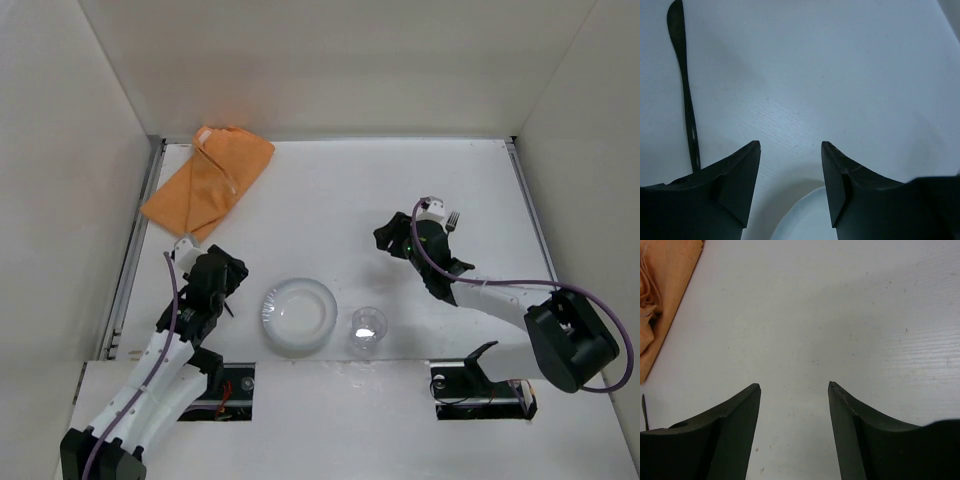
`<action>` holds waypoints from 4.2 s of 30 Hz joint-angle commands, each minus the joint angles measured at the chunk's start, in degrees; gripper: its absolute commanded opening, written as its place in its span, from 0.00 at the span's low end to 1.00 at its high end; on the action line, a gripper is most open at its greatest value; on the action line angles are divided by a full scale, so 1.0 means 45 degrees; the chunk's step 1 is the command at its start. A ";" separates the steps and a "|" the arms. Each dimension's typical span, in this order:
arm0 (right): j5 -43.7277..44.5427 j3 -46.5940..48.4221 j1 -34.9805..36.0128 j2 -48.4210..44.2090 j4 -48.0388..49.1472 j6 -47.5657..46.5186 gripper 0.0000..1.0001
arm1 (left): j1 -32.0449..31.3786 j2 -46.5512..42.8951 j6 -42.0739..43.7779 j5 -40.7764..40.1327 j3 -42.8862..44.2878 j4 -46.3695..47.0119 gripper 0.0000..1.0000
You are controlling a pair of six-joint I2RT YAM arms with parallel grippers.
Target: Set the dinner table for one person
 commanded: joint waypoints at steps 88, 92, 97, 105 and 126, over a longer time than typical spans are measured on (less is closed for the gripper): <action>-0.0860 0.0679 0.0274 0.0892 0.0619 -0.0280 0.59 | -0.1517 1.0808 0.0423 -0.0313 0.5080 0.7739 0.51; -0.0860 0.0699 0.0274 0.0912 0.0600 -0.0280 0.60 | -0.0736 1.0317 0.0974 -0.1608 0.4747 0.6880 0.55; -0.0880 0.0738 0.0274 0.0951 0.0522 -0.0280 0.60 | 0.0533 1.1504 0.0662 -0.0461 0.4746 0.6838 0.52; -0.0899 0.0797 0.0274 0.1029 0.0502 -0.0358 0.61 | 0.1279 1.4671 -0.0159 0.2902 0.5743 0.8204 0.31; -0.2831 0.1557 0.0722 0.2199 0.1535 -0.0029 0.69 | -0.2568 1.1608 0.0622 0.3157 0.2520 0.8871 0.05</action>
